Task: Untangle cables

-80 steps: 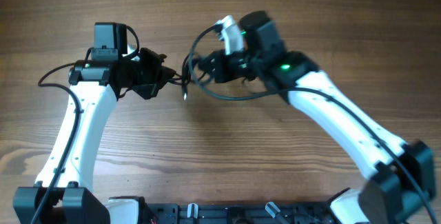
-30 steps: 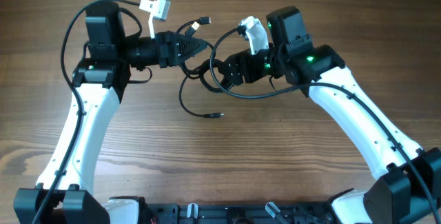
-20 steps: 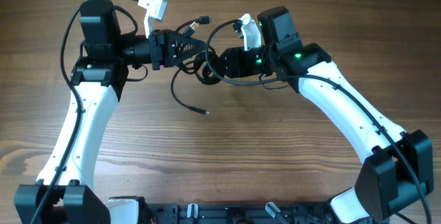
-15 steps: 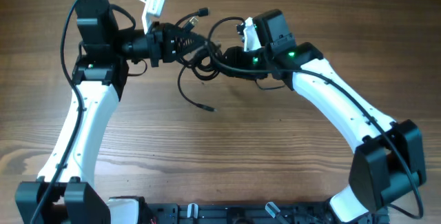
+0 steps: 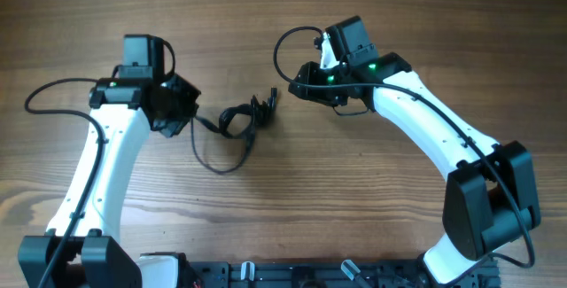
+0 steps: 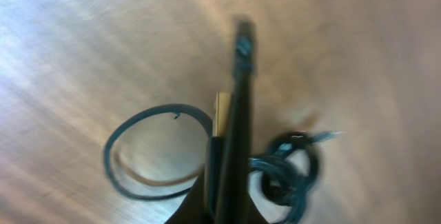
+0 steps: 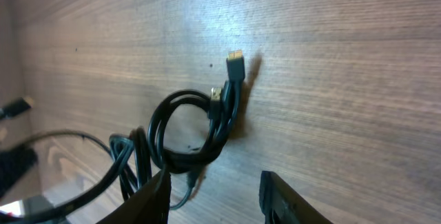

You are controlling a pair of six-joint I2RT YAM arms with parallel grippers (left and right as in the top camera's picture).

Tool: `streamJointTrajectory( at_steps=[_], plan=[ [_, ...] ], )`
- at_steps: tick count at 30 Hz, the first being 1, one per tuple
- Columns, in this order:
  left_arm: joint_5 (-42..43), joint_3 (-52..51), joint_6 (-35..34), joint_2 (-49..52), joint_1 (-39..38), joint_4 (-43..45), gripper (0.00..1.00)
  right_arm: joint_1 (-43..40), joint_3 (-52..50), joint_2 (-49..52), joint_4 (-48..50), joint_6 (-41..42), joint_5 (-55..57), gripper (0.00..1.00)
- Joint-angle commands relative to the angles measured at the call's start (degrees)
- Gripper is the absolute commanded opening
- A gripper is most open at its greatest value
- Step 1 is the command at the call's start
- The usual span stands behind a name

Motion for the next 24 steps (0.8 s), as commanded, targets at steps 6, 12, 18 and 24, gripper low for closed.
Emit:
streamJointTrajectory(
  at_steps=[6,12,18,24],
  plan=[
    [-12.5,0.3,-4.2,-0.8,-7.3,-9.0,0.04,-0.1,-0.5,0.8,-0.4,-9.2,-8.1,0.49],
    [-19.4,-7.0,-10.8,5.8,-7.3,-14.4,0.08,0.0,-0.5,0.9,-2.2,-7.8,-7.9,0.51],
    [-15.4,-10.7,-5.7,8.2,-7.3,-11.6,0.66,0.0,-0.5,0.9,-1.6,-8.5,-7.8,0.56],
    [-15.9,-0.8,4.1,4.9,-5.1,-10.8,0.77,0.0,-0.5,0.9,-1.4,-8.5,-7.8,0.59]
  ],
)
